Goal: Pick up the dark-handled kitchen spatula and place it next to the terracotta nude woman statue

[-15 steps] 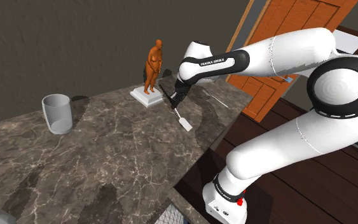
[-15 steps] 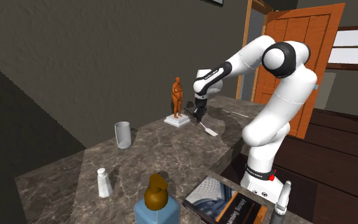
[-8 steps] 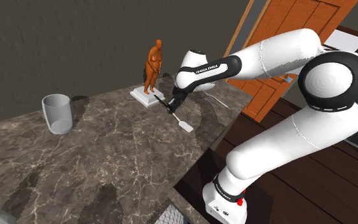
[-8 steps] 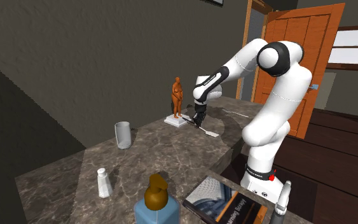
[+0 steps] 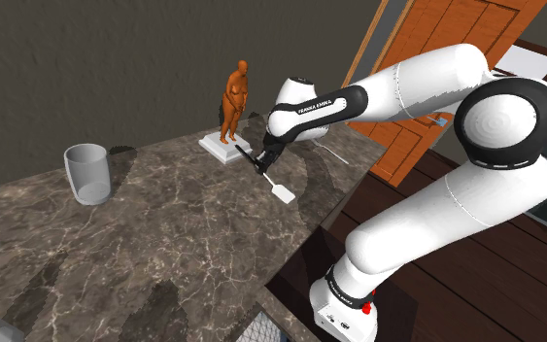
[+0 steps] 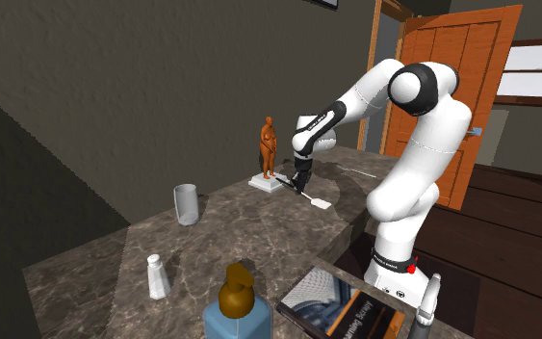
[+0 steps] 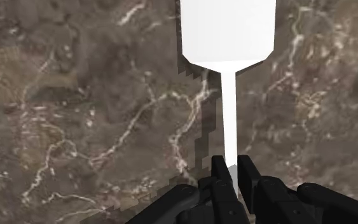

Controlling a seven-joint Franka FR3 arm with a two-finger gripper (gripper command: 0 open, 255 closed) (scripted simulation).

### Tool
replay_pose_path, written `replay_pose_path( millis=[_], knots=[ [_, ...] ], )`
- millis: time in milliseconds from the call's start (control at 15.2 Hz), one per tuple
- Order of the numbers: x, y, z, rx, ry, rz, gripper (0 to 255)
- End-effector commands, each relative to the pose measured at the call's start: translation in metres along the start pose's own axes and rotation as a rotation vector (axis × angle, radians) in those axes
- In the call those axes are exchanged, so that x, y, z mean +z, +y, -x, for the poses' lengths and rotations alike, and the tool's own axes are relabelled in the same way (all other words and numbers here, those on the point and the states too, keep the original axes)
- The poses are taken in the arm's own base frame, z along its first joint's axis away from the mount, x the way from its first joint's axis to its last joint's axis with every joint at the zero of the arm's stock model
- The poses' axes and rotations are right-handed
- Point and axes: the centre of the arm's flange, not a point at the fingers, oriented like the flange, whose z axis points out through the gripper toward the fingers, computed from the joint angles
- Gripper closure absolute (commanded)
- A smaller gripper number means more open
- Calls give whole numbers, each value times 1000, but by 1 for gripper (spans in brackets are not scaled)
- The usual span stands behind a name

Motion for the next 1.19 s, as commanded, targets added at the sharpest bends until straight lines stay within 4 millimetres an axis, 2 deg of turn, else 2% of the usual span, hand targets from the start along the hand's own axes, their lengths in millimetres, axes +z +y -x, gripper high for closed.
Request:
replay_pose_path(
  millis=[0, 330, 594, 1122],
  knots=[
    [3, 0, 1, 2, -7, -2, 0],
    [2, 0, 1, 2, -7, -2, 0],
    [-48, 0, 1, 2, -7, -2, 0],
    [-48, 0, 1, 2, -7, -2, 0]
  ],
)
